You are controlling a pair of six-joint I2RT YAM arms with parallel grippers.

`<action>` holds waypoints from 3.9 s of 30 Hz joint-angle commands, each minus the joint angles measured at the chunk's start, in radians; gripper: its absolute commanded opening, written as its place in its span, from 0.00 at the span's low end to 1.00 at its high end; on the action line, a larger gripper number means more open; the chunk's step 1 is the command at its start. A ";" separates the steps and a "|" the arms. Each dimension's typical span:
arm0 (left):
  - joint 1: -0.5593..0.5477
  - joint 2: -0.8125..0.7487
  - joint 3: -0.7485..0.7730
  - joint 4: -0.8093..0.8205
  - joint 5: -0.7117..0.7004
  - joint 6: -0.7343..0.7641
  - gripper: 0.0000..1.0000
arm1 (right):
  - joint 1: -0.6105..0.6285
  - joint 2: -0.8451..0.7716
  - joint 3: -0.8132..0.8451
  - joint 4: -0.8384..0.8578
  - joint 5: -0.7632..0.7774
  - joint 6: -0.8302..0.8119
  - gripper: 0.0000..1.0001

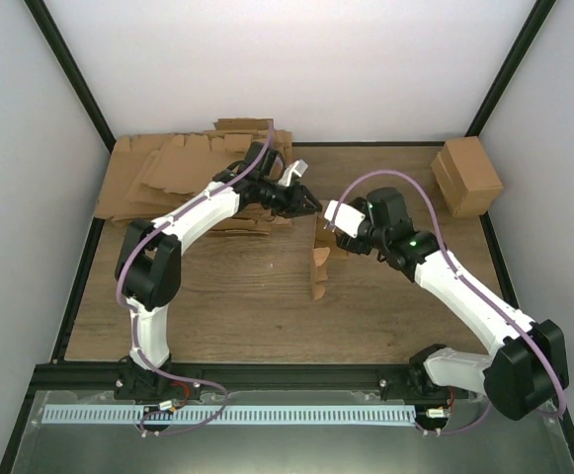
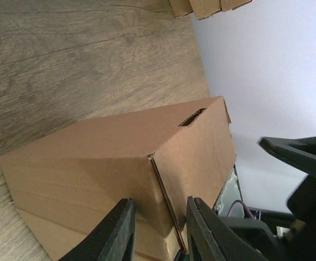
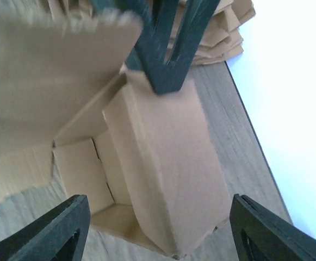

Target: Fold the paper box

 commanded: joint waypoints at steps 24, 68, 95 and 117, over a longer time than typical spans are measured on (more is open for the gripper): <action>-0.002 0.010 0.034 0.007 0.020 0.002 0.28 | 0.053 0.190 -0.283 0.945 0.210 -0.451 0.35; 0.501 -0.851 -0.581 -0.142 -0.353 0.269 1.00 | 0.085 0.377 -0.188 0.167 -0.048 1.290 0.14; 0.340 -0.913 -0.909 0.107 -0.350 0.109 1.00 | 0.157 0.392 -0.086 0.064 0.177 1.243 0.01; 0.062 -0.861 -0.929 0.225 -0.590 0.078 1.00 | -0.015 -0.066 -0.277 0.317 -0.118 1.049 0.92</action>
